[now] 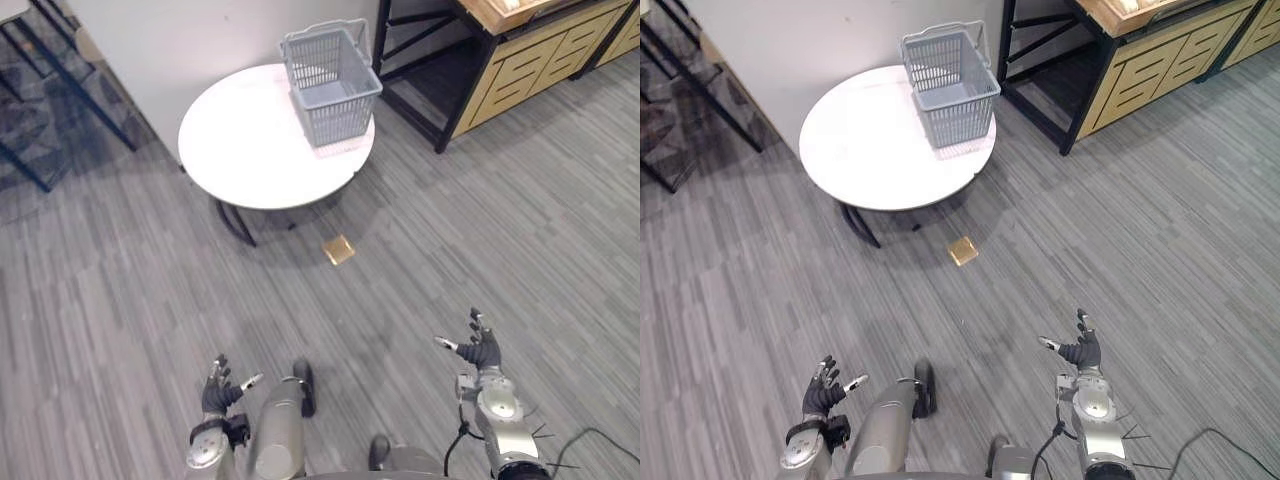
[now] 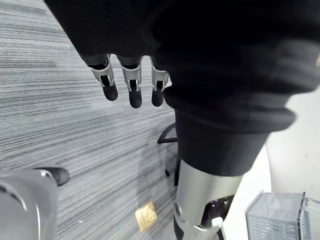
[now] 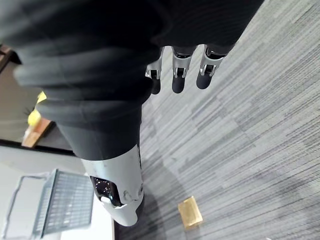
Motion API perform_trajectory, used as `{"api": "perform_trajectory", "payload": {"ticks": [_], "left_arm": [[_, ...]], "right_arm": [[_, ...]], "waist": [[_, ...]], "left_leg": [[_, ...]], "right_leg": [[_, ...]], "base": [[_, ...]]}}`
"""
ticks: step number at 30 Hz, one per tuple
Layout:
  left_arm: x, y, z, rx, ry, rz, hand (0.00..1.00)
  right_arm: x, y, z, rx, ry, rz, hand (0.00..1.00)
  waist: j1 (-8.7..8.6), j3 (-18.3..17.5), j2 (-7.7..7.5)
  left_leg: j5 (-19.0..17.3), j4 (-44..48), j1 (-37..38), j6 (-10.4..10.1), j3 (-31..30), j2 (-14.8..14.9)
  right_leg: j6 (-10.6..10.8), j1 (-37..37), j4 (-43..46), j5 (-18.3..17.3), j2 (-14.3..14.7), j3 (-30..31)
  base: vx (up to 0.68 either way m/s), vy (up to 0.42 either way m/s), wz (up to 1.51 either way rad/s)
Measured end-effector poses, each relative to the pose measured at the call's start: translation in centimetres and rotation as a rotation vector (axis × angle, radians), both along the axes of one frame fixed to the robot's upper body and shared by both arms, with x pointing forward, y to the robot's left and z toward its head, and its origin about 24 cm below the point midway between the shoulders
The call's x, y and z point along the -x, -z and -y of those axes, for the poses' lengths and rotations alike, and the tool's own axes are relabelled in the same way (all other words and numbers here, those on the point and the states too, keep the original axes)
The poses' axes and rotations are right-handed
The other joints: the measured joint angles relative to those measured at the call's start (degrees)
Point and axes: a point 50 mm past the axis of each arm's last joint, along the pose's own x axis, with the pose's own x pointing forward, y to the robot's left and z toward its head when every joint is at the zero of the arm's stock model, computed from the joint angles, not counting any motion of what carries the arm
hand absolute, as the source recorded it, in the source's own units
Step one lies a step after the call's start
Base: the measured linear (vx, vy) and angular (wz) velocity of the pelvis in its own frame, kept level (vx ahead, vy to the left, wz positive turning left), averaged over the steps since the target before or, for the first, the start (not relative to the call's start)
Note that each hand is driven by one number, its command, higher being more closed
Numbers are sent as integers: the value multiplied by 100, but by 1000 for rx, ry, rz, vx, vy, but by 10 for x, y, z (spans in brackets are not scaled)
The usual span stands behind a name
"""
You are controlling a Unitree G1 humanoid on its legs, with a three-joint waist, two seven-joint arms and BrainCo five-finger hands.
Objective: Pick vegetable in the basket
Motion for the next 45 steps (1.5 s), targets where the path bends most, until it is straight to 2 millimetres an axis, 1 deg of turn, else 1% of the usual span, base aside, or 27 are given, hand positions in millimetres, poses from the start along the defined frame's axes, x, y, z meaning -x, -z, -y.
{"api": "perform_trajectory", "payload": {"ticks": [1,2,3,4,5,6,8,10,11,12,13,14,15,16,17,19,21,22,23,25,27,28,29,32,35,42,45], "left_arm": [[2,2,2,7,-1,-13,0],[6,4,2,6,2,-26,0],[7,5,1,2,8,-33,0],[9,6,0,-5,18,-44,0],[12,8,-1,-11,15,-59,0],[13,8,-3,-16,11,-65,0],[10,8,-2,-28,28,-69,0],[10,10,-2,-29,35,-79,0],[10,12,-1,-28,37,-93,0],[9,13,-1,-26,37,-95,0],[14,14,-3,-35,37,-107,0],[14,18,2,-30,51,-124,0],[12,19,8,-15,54,-128,0],[8,18,10,-19,65,-118,0],[8,18,10,-25,71,-120,0],[11,21,11,-28,77,-137,0],[15,24,15,-30,92,-155,0],[17,25,16,-31,95,-160,0],[18,26,17,-33,105,-167,0],[18,26,20,-36,123,-170,0],[20,27,20,-40,131,-179,0],[23,28,21,-39,130,-187,0],[26,30,23,-34,134,-194,0],[30,32,20,-45,144,-218,0],[33,33,19,-65,170,-231,0],[33,32,12,-90,178,-235,0],[25,29,12,-83,163,-208,0]], "right_arm": [[-1,0,-2,0,-4,0,0],[-3,0,-8,-1,-20,5,0],[-4,0,-10,1,-30,4,0],[-5,0,-14,1,-48,1,0],[-6,1,-20,3,-73,0,0],[-7,0,-22,4,-85,3,0],[-10,-4,-26,5,-101,25,0],[-13,-7,-26,7,-104,37,0],[-13,-7,-24,12,-103,37,0],[-13,-9,-24,15,-104,43,0],[-15,-14,-25,20,-110,69,0],[-17,-22,-22,48,-120,99,0],[-22,-27,-20,74,-131,110,0],[-32,-42,-25,98,-160,178,0],[-36,-55,-30,120,-181,230,0],[-40,-72,-42,191,-240,307,0],[-43,-85,-53,263,-289,364,0],[-44,-89,-55,283,-299,385,0],[-47,-97,-60,333,-327,428,0],[-54,-107,-67,399,-374,470,0],[-58,-113,-73,448,-412,495,0],[-60,-116,-76,478,-434,509,0],[-63,-120,-76,513,-452,521,0],[-66,-124,-86,568,-494,540,0],[-81,-138,-103,620,-545,603,0],[-129,-154,-113,759,-577,571,0],[-155,-183,-105,904,-567,587,0]], "waist": [[9,-10,-28],[-26,-9,-63],[-51,-8,-67],[-92,-6,-53],[-142,-5,-37],[-169,-11,-19],[-240,-34,91],[-352,-13,142],[-419,-5,160],[-467,-15,150],[-471,-86,8],[-479,-101,60],[-404,-151,266],[-408,-164,311],[-462,-174,344],[-470,-164,361],[-298,-159,365],[-282,-167,363],[-194,-171,370],[-131,-174,380],[-101,-172,384],[-77,-186,421],[-74,-207,568],[-3,-258,404],[6,-261,410],[187,-231,428],[308,-67,528]], "left_leg": [[-360,131,260,59,142,-43],[-574,29,658,98,175,-162],[-663,-29,853,116,177,-216],[-801,-208,1371,160,170,-278],[-827,-498,1891,183,150,-291],[-827,-677,2139,182,109,-286],[-825,-1219,2840,180,-52,-139],[-824,-1302,3092,177,-152,-8],[-843,-1296,3283,141,-254,96],[-906,-1294,3445,-74,-349,160],[-1071,-1282,3645,-479,-453,111],[-1250,-1252,3878,-765,-702,186],[-1236,-1192,3868,-783,-746,359],[-983,-943,3718,-1006,-870,477],[-771,-660,3612,-1061,-988,512],[57,680,3131,-1182,-1108,639],[-233,2278,2427,-1153,-905,1014],[-309,2401,2295,-1136,-836,1064],[-412,2357,1986,-977,-683,1125],[-513,1781,1533,-812,-604,1088],[-520,797,1363,-801,-577,1002],[-365,-96,1415,-949,-661,905],[189,-800,1491,-1010,-688,882],[308,-1360,1829,-845,-625,582],[603,-1978,1974,-727,-598,312],[1066,-2771,1822,-643,-715,92],[1119,-2789,1630,-610,-784,76]], "right_leg": [[306,-277,1060,23,-147,187],[990,-804,2527,456,-311,356],[1138,-1040,3207,537,-364,375],[898,-1475,4344,424,-468,274],[499,-1817,4873,227,-486,62],[353,-2015,4938,147,-470,-93],[-30,-2790,4352,-120,-243,-597],[-57,-3136,3259,-109,25,-691],[-75,-3234,2044,132,242,-621],[-71,-3234,1094,576,381,-583],[-1,-3173,-155,1486,455,-443],[-508,-3130,-40,2459,502,-333],[-531,-3233,216,2348,655,-372],[-602,-3352,608,1966,669,-436],[-660,-3316,787,1715,662,-539],[-739,-2859,706,1404,718,-678],[-776,-1842,-44,1387,889,-746],[-783,-1650,-192,1382,909,-764],[-814,-1389,-399,1354,935,-760],[-811,-1193,-596,1352,944,-734],[-782,-1099,-691,1345,936,-693],[-702,-1067,-689,1308,943,-655],[-619,-1021,-683,1262,1039,-633],[-361,-939,-689,1153,750,-535],[-221,-1022,-772,1174,534,-543],[-150,-1410,-894,1264,439,-683],[-155,-1575,-895,1292,421,-711]], "base": [[598,223,-17],[716,250,-12],[708,198,-1],[585,91,7],[582,70,4],[573,28,-1],[562,-32,12],[562,-127,40],[581,-173,59],[728,-265,66],[760,-291,72],[640,-251,34],[574,-235,24],[415,-176,11],[617,-278,45],[554,-267,34],[455,-192,14],[301,-114,7],[239,-80,-3],[310,-60,-11],[208,40,-14],[173,105,-18],[168,137,-17],[140,143,8],[91,118,13],[28,37,12],[6,6,11]]}}
